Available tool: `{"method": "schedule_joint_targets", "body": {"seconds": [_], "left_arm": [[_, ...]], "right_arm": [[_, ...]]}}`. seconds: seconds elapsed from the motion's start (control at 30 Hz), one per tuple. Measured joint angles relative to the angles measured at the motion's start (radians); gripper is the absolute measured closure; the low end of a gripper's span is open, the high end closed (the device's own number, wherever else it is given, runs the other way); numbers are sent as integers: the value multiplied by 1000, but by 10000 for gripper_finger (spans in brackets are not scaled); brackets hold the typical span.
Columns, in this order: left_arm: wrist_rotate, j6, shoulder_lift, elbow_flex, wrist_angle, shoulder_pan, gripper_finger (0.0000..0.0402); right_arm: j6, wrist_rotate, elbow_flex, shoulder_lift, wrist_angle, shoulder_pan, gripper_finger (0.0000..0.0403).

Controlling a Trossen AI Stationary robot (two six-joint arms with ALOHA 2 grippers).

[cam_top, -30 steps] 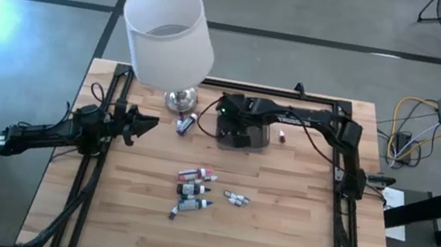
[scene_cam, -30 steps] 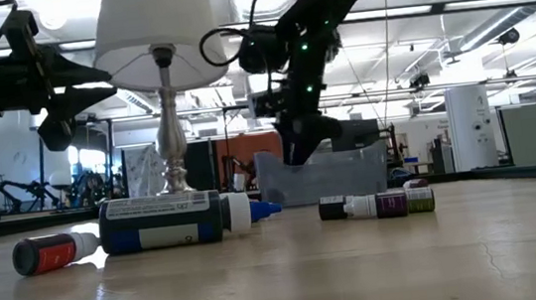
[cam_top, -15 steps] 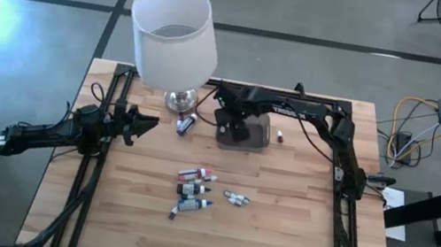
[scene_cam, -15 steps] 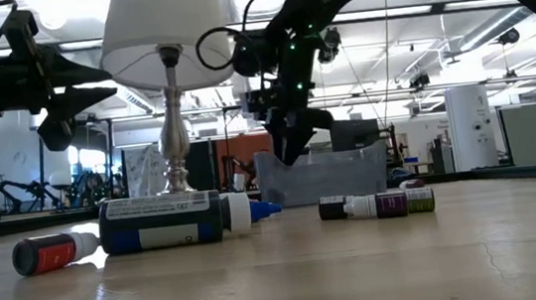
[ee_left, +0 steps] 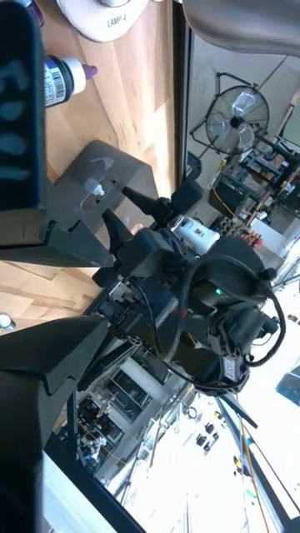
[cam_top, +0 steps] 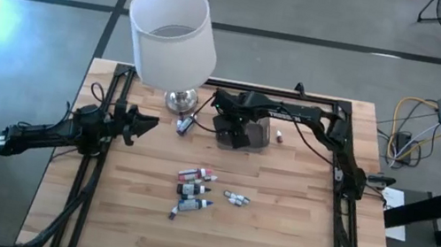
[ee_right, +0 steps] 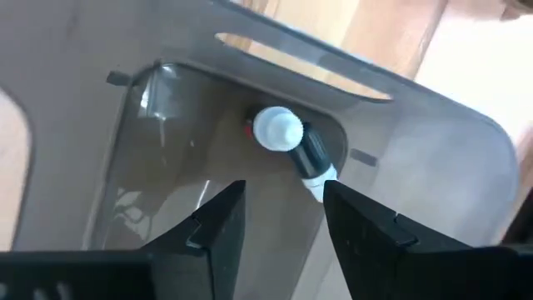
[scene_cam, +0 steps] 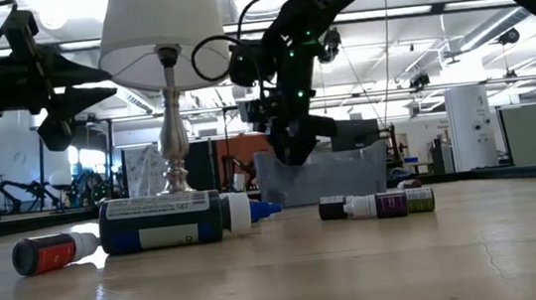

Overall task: Pick & Place food coloring
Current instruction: Adjust the bin on the table

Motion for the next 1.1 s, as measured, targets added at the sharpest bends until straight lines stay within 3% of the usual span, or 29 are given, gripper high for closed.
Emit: {"method": "schedule_joint_targets", "body": {"seconds": [0.43, 0.83, 1.0, 1.1], "left_arm": [[0, 0, 0, 0, 0, 0, 316], [0, 0, 0, 0, 0, 0, 316], [0, 0, 0, 0, 0, 0, 316], [0, 0, 0, 0, 0, 0, 317]], "right_arm": [[-28, -14, 6, 20, 4, -57, 246], [-7, -108, 28, 48, 39, -86, 243], [56, -4, 27, 67, 2, -82, 243], [72, 6, 25, 53, -34, -81, 245]]}}
